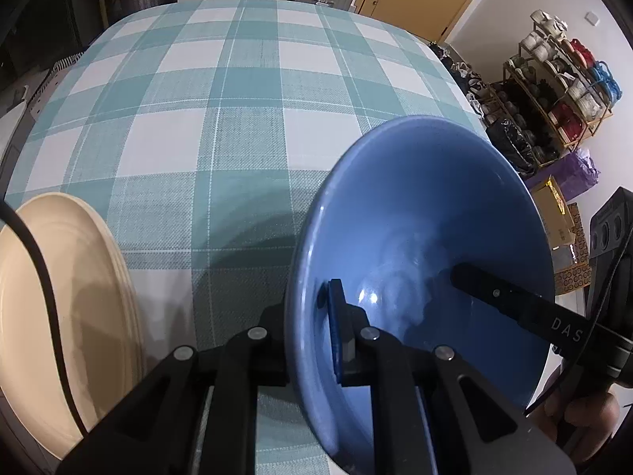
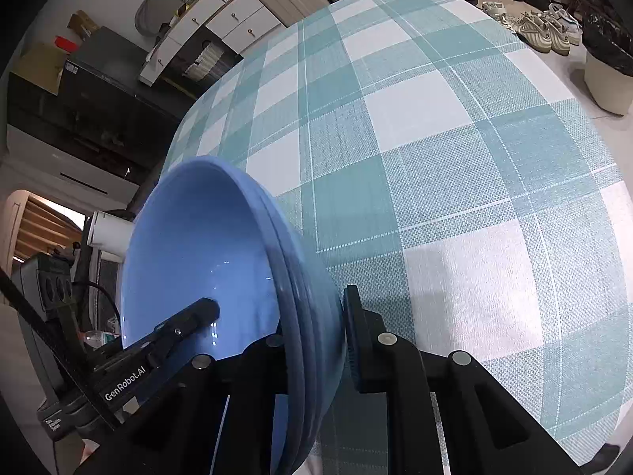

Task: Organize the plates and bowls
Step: 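Close both grippers on the rim of the stacked blue bowls, then carry the stacked blue bowls with both grippers over the cream plates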

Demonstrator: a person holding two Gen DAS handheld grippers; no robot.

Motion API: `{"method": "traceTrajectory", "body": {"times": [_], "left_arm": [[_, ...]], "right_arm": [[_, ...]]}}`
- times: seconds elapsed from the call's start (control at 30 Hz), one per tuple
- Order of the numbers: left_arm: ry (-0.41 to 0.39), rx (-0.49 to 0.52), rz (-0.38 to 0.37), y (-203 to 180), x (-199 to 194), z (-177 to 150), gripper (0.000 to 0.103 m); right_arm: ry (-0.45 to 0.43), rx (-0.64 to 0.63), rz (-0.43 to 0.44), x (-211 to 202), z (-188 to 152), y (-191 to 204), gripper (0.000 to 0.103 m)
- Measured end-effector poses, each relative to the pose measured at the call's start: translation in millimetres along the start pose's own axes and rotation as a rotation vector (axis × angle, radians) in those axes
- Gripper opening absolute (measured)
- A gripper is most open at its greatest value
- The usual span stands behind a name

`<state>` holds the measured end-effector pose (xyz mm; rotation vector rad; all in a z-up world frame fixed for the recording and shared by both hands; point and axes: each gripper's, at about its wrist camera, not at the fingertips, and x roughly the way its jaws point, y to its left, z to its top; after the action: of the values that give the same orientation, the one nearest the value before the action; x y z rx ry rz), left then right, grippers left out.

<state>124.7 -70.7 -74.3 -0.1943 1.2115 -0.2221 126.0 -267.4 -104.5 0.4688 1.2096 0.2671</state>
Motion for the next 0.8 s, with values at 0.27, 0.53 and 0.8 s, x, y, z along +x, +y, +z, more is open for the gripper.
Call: {"method": "traceTrajectory", "body": {"times": [0.27, 0.53, 0.8], "left_arm": [[-0.019, 0.000, 0.007, 0.3, -8.4, -1.1, 0.011], [-0.009, -0.023, 0.008, 8.0, -8.9, -2.6, 0.012], [-0.009, -0.033, 0.029, 10.1, -7.0, -5.1, 0.012]], "right_arm": [[-0.002, -0.001, 0.014, -3.6, -0.7, 1.9, 0.013], [0.014, -0.004, 0.008, 0.4, -0.9, 8.7, 0.013], [0.047, 0.003, -0.013, 7.1, -2.4, 12.1, 0.012]]}}
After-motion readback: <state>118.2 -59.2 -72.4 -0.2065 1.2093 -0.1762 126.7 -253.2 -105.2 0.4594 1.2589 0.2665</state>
